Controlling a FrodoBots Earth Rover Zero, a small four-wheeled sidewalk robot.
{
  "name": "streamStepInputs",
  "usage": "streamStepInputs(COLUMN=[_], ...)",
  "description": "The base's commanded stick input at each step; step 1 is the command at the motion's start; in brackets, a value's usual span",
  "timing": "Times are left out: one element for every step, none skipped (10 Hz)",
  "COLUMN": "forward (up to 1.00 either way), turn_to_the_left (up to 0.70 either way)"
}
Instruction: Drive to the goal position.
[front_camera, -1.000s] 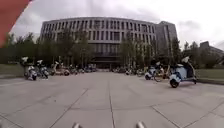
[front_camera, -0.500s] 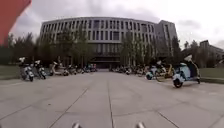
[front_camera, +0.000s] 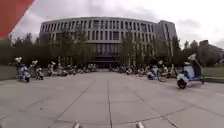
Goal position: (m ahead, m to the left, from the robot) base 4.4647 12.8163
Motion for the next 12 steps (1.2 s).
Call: streamStepInputs(forward=[0.45, 0.45, 0.45, 0.45, 0.45, 0.45, 0.45, 0.45, 0.45, 0.45, 0.45, 0.45], turn_to_the_left=[0.0, 0.0, 0.0, 0.0, 0.0, 0.0, 0.0, 0.0, 0.0, 0.0, 0.0, 0.0])
